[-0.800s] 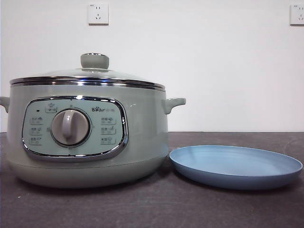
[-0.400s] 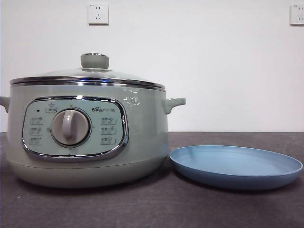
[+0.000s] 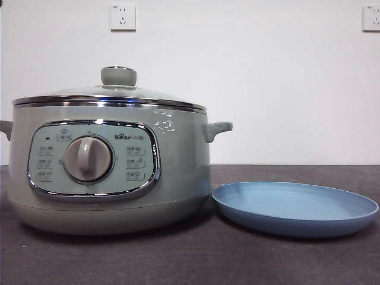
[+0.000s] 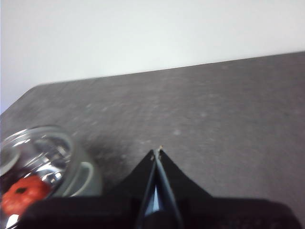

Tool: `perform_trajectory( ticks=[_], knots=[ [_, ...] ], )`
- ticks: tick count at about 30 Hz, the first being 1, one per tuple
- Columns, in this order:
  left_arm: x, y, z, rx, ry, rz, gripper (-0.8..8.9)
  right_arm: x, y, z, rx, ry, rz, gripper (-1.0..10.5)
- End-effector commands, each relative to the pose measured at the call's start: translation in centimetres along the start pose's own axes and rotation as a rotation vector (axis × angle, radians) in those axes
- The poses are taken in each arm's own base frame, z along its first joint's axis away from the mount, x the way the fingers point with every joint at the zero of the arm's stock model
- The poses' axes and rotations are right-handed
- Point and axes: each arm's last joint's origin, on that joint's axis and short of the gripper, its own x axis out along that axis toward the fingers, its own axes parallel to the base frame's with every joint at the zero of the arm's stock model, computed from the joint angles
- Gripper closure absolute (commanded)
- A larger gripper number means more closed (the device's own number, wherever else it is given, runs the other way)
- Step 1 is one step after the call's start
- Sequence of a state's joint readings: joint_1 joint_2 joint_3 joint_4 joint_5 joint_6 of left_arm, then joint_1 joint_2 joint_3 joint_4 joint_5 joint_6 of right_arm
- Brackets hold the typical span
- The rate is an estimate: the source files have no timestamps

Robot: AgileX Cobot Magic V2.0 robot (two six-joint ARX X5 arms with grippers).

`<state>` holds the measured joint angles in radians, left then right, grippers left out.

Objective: Take the pumpkin out from the steamer,put the pumpkin in the blue plate,close the lid

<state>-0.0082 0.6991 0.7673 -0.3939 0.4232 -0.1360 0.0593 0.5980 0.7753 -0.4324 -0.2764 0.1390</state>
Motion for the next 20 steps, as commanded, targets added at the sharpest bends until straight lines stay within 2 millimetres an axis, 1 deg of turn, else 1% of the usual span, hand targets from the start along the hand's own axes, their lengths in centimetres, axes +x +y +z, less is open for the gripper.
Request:
perform_trajectory(
  ticks=[1, 4, 5, 6, 7, 8, 10, 11, 13, 14, 18, 20],
  knots=[
    [0.2, -0.1, 0.6, 0.019, 0.009, -0.040, 8.17, 0.2, 0.3, 1.2, -0.053, 0.004, 0.072, 9.4],
    [0.4, -0.2, 1.0, 0.018, 0.015, -0.080, 8.10, 0.6, 0.5, 2.1, -0.052, 0.015, 0.128, 9.4],
    [0.4, -0.2, 1.1, 0.019, 0.013, -0.081, 7.92, 0.8, 0.5, 2.3, -0.050, 0.021, 0.141, 9.4],
    [0.4, -0.2, 1.1, 0.020, 0.012, -0.080, 7.41, 0.9, 0.5, 2.4, -0.048, 0.026, 0.143, 9.3],
    [0.4, -0.2, 1.1, 0.020, 0.011, -0.080, 6.52, 1.1, 0.5, 2.5, -0.046, 0.032, 0.143, 8.8],
    [0.4, -0.2, 1.1, 0.020, 0.009, -0.079, 5.49, 1.2, 0.4, 2.5, -0.043, 0.039, 0.141, 8.0],
    [0.4, -0.2, 1.1, 0.004, 0.007, -0.081, 3.77, 1.5, 0.3, 2.5, -0.038, 0.050, 0.140, 6.2],
    [0.4, -0.3, 1.2, 0.002, 0.008, -0.083, 3.39, 1.7, 0.3, 2.4, -0.036, 0.056, 0.138, 5.3],
    [0.4, -0.3, 1.2, -0.004, 0.008, -0.088, 3.42, 1.9, 0.2, 2.4, -0.022, 0.066, 0.133, 3.9],
    [0.4, -0.4, 1.2, -0.014, 0.008, -0.091, 3.42, 2.0, 0.2, 2.4, -0.017, 0.070, 0.132, 3.7],
    [0.5, -0.8, 1.4, 0.000, -0.001, -0.113, 3.42, 2.3, 0.1, 2.3, -0.014, 0.076, 0.133, 3.8],
    [0.9, -1.0, 1.4, 0.000, 0.012, -0.126, 3.44, 2.3, 0.1, 2.3, -0.013, 0.079, 0.134, 3.8]
  ],
)
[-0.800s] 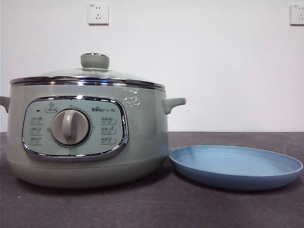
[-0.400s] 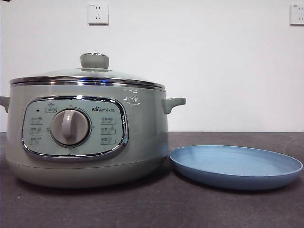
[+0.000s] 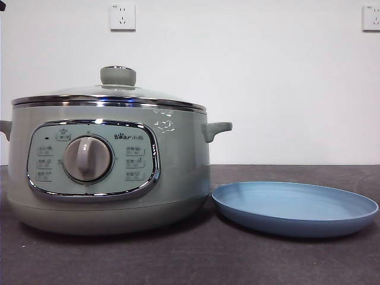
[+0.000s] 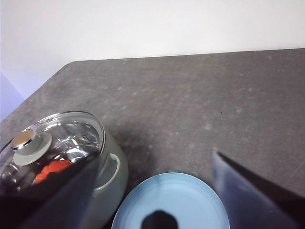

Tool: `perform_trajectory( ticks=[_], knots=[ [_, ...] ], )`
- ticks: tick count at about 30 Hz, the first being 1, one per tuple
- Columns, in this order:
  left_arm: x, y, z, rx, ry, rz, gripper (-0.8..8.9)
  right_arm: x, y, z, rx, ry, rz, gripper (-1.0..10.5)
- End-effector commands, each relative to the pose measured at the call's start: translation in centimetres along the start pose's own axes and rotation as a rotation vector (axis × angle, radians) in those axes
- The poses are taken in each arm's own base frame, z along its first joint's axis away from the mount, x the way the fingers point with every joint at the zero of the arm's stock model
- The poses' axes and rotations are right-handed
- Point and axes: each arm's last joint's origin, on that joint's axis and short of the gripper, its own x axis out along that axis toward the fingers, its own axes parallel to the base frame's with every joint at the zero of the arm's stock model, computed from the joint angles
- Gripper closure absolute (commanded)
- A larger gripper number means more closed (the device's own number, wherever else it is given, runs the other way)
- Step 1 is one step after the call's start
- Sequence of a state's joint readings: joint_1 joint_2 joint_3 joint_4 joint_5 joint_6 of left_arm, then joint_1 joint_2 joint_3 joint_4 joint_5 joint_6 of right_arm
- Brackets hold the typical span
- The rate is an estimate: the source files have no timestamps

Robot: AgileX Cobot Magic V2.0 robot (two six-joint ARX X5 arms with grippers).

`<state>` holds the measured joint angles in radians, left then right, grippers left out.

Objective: Take the pumpkin out from the steamer,put the pumpkin in the blue plate,close the lid

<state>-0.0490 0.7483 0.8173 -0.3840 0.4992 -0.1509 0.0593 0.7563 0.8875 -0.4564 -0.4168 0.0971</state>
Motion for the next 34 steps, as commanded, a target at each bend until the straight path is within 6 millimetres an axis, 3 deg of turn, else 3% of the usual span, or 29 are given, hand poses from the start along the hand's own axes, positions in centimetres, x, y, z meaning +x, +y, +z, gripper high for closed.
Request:
perform_trajectory(
  ticks=[1, 19, 27, 34],
  knots=[
    [0.5, -0.2, 0.3, -0.004, 0.010, -0.017, 3.45, 0.1, 0.0, 0.1, 0.005, -0.001, 0.003, 3.8],
    [8.5, -2.8, 3.1, 0.083, 0.236, -0.039, 3.46, 0.2, 0.0, -0.1, 0.015, 0.014, 0.003, 3.8],
    [12.4, -4.3, 1.4, 0.193, 0.343, 0.004, 3.46, 0.2, -0.1, -0.2, 0.022, 0.028, 0.000, 3.8],
    [14.4, -4.8, -0.3, 0.238, 0.436, 0.013, 3.46, 0.2, 0.0, -0.2, 0.021, 0.028, 0.000, 3.8]
  ],
)
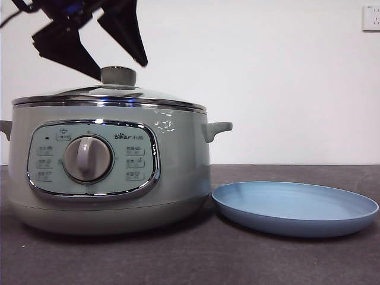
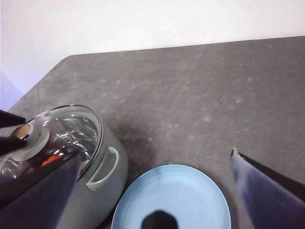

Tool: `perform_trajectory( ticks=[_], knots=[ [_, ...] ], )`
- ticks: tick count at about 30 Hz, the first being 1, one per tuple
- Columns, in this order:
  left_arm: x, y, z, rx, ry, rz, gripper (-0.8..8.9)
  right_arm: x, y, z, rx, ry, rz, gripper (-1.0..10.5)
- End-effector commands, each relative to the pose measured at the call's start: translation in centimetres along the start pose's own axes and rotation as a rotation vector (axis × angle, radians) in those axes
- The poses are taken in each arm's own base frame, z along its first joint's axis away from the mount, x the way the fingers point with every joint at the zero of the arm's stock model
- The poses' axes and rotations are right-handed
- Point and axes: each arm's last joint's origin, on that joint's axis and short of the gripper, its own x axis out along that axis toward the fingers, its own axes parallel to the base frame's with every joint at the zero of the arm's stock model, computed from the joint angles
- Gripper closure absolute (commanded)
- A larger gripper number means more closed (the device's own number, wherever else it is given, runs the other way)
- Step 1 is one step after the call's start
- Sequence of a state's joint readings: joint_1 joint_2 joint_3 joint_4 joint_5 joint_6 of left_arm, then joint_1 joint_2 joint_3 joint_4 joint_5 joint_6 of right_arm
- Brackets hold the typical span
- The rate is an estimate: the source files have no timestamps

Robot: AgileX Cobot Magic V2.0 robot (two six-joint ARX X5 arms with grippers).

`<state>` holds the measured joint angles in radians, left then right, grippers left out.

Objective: Take the pumpkin out from the steamer,put the pumpkin in the blue plate,close the lid

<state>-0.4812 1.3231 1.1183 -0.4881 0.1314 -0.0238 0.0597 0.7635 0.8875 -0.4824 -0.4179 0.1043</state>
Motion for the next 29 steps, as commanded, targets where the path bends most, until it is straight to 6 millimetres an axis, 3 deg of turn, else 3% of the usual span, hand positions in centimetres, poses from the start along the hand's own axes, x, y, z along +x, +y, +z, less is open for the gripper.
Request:
perform_trajectory(
  ticks=[1, 4, 6, 8, 9, 15, 19, 24, 26, 29],
  knots=[
    [0.6, -0.2, -0.2, 0.031, 0.027, 0.003, 3.47, 0.0, 0.0, 0.1, 0.001, -0.002, 0.002, 3.8],
    [0.6, -0.3, -0.3, 0.038, 0.034, 0.037, 3.76, 0.0, 0.0, 0.1, 0.001, -0.002, 0.002, 3.8],
    [0.7, -0.3, -0.3, 0.057, 0.035, 0.037, 5.45, 0.0, 0.0, 0.0, 0.001, -0.001, 0.002, 3.8],
    [0.7, -0.4, -0.3, 0.079, 0.038, 0.036, 8.06, 0.0, 0.0, 0.0, 0.001, -0.001, 0.002, 3.8],
    [0.7, -0.4, -0.3, 0.086, 0.038, 0.036, 8.27, 0.0, 0.0, 0.0, 0.002, 0.000, 0.002, 3.8],
    [0.3, -0.4, 0.0, 0.093, 0.011, 0.036, 8.22, 0.0, 0.0, -0.4, 0.021, 0.041, -0.002, 3.8],
    [-1.0, -0.5, 0.3, 0.093, -0.035, 0.041, 8.22, 0.0, 0.0, -0.5, 0.026, 0.054, 0.000, 3.8],
    [-4.3, -0.9, 0.7, 0.082, -0.132, 0.062, 8.22, 0.4, 0.3, -0.5, 0.022, 0.068, 0.079, 4.4],
    [-6.1, -1.1, 0.7, 0.078, -0.181, 0.066, 8.22, 0.9, 0.5, -0.4, 0.017, 0.075, 0.140, 5.1],
    [-9.0, -1.3, 0.5, 0.080, -0.249, 0.095, 8.22, 1.9, 0.8, -0.2, 0.001, 0.074, 0.194, 5.1]
  ],
)
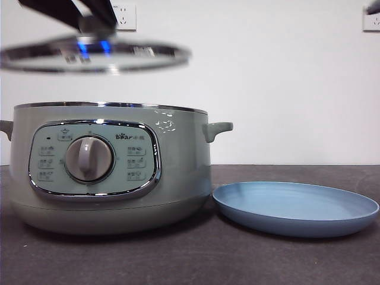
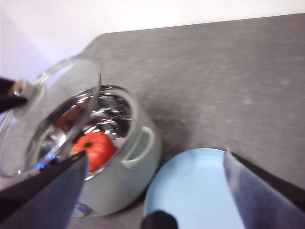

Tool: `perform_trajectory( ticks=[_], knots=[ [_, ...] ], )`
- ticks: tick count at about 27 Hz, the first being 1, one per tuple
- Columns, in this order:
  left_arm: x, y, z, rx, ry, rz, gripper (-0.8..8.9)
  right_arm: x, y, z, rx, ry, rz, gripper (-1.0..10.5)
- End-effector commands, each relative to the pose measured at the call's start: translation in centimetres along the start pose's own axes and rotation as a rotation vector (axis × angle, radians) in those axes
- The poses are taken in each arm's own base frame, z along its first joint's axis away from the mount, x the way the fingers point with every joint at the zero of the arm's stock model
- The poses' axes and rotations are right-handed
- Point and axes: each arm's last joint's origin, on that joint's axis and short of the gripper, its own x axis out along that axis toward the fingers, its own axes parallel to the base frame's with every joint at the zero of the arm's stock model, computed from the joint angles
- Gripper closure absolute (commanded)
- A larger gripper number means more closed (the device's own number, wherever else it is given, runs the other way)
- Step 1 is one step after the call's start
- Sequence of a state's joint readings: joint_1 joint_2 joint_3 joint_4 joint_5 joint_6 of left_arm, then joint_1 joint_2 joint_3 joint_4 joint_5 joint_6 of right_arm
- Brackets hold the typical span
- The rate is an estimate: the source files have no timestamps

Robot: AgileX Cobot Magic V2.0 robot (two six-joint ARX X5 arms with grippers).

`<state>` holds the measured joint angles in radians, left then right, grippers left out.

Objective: Take the pumpkin out from the steamer,put the pumpkin in the blue plate,close the lid

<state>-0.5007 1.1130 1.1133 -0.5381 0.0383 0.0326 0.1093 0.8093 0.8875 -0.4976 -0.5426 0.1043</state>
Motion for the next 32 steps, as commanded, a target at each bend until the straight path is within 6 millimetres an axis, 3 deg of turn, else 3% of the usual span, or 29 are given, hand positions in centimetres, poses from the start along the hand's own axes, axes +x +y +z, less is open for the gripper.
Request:
perform_trajectory(
  ticks=[1, 8, 12, 16, 20, 24, 29, 32],
  knots=[
    [-3.2, 0.0, 0.7, -0.003, -0.112, 0.042, 8.22, 1.0, 0.3, 0.3, -0.021, -0.005, 0.047, 5.1],
    [-10.5, 0.1, -0.8, -0.019, -0.220, 0.192, 8.22, 5.3, 2.5, 2.1, -0.086, 0.088, 0.197, 4.9],
    [-14.0, 0.2, -2.1, -0.043, -0.279, 0.299, 8.22, 8.7, 4.5, 3.9, -0.141, 0.165, 0.215, 3.4],
    [-16.9, 0.3, -3.6, -0.066, -0.325, 0.391, 8.22, 12.1, 6.9, 5.2, -0.238, 0.293, 0.199, 3.4],
    [-18.8, 0.4, -4.9, -0.100, -0.355, 0.451, 8.22, 15.3, 9.5, 5.9, -0.282, 0.451, 0.235, 3.4],
    [-19.4, 0.4, -5.5, -0.103, -0.354, 0.458, 8.22, 18.8, 12.2, 6.1, -0.380, 0.558, 0.169, 3.4],
    [-19.3, 0.4, -5.6, -0.123, -0.342, 0.449, 8.22, 23.0, 15.9, 3.9, -0.511, 0.584, 0.061, 3.4],
    [-19.3, 0.3, -5.6, -0.123, -0.342, 0.449, 8.22, 25.4, 16.3, 1.7, -0.530, 0.644, 0.061, 3.4]
  ],
)
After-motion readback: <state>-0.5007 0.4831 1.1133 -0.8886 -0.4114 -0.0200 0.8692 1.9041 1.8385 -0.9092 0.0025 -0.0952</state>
